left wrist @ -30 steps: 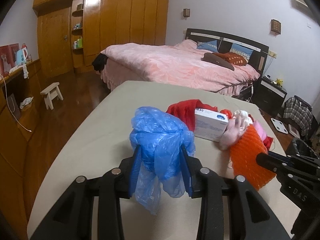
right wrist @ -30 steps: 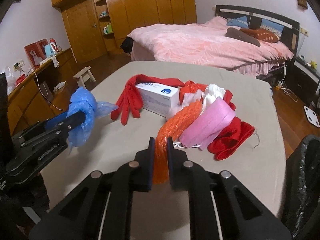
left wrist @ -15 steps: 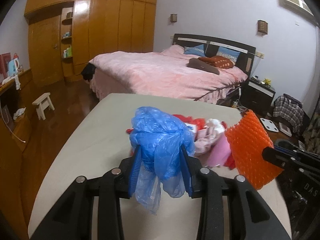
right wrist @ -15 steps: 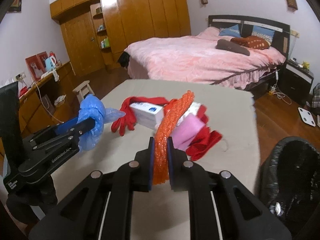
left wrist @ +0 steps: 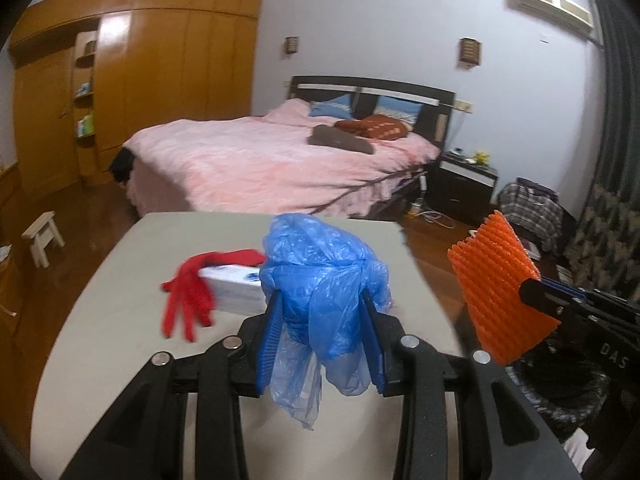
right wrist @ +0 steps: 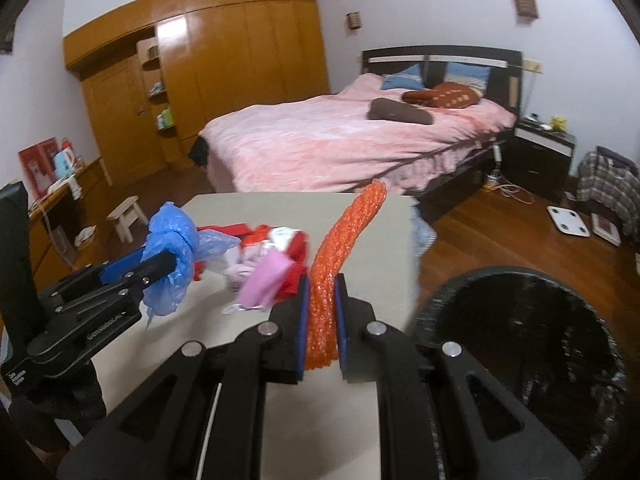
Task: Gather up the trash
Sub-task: 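Carry the bag and strip over the bin and open both tools to drop them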
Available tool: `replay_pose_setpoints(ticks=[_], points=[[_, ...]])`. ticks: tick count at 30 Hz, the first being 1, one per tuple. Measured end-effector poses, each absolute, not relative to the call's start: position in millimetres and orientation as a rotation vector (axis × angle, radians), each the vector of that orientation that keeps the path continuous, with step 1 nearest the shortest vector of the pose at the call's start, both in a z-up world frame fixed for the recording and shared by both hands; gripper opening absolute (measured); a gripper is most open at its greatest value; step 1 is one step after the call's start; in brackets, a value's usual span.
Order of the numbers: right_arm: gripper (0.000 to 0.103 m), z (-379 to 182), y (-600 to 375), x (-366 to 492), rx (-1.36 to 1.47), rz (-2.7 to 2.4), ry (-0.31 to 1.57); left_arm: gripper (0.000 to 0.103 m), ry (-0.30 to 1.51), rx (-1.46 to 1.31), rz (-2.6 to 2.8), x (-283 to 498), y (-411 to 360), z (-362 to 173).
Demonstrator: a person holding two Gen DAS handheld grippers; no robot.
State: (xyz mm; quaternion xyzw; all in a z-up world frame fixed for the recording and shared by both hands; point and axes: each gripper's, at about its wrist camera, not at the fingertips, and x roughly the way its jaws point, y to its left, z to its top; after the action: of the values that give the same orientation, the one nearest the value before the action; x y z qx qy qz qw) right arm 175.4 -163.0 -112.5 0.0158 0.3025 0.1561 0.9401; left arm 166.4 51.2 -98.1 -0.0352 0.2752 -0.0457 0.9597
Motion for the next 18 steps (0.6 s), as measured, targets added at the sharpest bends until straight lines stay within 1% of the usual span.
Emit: replay_pose_setpoints(ticks=[8, 18], points=[[0.011, -114, -230, 162, 0.065, 0.191, 0.611, 0.037, 0.541, -0.044, -0.226, 176, -16, -89], [0.011, -125, -304, 148, 0.092, 0.034, 0.614, 0.037, 0.55, -0.03, -0.394, 186, -97, -94]])
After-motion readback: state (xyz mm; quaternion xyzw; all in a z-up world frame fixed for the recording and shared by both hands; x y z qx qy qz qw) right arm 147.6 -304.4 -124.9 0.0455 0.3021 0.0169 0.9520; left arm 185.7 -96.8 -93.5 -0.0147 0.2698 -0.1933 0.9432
